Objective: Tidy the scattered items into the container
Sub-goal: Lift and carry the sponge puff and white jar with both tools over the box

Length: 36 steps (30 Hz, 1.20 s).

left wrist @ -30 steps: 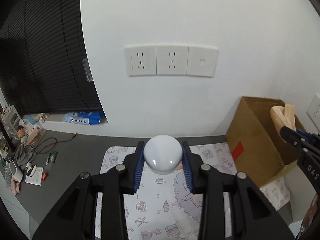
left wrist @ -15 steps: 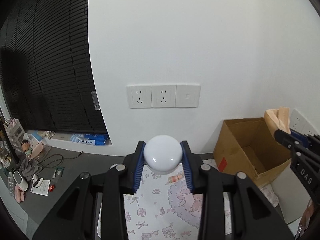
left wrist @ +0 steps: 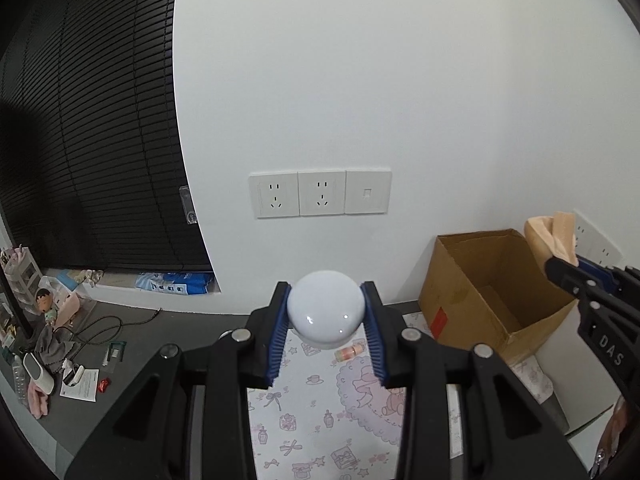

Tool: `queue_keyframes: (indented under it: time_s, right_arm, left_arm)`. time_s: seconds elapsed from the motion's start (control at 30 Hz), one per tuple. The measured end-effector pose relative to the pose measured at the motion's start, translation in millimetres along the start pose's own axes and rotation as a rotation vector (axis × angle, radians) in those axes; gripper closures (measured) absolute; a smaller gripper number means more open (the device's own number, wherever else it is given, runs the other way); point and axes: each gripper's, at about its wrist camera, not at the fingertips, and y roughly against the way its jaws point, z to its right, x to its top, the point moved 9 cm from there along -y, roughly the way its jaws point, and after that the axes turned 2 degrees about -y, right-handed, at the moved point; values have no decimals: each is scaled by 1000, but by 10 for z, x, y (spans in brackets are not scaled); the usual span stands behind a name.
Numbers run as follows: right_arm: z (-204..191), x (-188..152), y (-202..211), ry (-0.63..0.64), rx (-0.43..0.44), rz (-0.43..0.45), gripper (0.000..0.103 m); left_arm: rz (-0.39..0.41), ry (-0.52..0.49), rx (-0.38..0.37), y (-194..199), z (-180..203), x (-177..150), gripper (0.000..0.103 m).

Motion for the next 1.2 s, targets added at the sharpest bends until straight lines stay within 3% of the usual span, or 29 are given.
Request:
queue_keyframes:
  time_s: [0.37, 0.57, 0.83, 1.2]
  right_arm:
    - [-159, -119, 15, 13, -7, -1, 84]
    - [18, -158, 10, 1, -24, -6, 84]
    - [698, -214, -151, -30, -51, -30, 84]
    - [2214, -378, -744, -111, -159, -117, 84]
  left_arm:
    - [-2, 0, -10, 7, 22, -30, 68]
    - [-9, -1, -11, -98, 262, -7, 68]
    - [-42, -36, -47, -456, 1002, 107, 68]
    - [-133, -118, -167, -1250, 2461, 158, 68]
